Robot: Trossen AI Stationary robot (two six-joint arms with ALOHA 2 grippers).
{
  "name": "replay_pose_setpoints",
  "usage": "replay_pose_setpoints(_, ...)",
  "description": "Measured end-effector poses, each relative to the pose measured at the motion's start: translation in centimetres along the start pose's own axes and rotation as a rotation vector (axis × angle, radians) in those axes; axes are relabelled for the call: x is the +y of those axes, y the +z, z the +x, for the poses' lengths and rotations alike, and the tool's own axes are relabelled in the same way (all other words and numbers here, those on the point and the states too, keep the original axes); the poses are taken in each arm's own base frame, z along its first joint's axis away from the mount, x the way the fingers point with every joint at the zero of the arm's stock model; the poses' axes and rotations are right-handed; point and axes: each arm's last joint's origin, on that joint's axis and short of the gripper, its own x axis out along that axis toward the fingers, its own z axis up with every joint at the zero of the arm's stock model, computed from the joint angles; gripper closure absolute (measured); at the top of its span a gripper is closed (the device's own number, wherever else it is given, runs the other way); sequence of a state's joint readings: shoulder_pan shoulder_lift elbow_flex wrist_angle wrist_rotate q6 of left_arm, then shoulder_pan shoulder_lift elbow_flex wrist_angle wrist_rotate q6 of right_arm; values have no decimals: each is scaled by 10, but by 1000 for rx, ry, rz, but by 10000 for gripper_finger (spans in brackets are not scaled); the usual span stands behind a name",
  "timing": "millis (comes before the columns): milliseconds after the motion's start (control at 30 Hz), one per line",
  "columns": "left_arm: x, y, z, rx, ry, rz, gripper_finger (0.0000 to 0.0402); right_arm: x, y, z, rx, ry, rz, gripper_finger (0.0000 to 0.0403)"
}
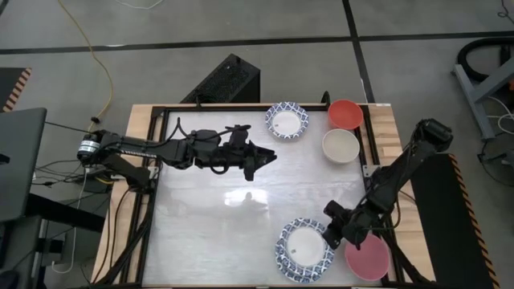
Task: Nest bowls inside each other
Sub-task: Stack the bottom right white blue patterned bowl on top of the bottom white blue patterned bowls
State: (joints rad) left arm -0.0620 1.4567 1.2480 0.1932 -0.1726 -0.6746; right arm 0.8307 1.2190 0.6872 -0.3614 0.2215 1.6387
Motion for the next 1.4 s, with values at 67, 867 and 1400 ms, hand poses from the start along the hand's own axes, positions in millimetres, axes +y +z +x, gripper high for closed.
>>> replay_pose_setpoints(67, 0, 0, 0, 2, -2, 0, 282, 1, -1, 3, 0, 1, -31, 387)
replay_pose_setpoints(867, 0, 0, 0, -20, 31, 9, 282, 3, 0, 11, -16, 8, -82, 387)
replay_pose_setpoints(1400, 3, -3, 0, -3, 66, 21, 282, 3, -1, 11, -5, 10, -87, 387)
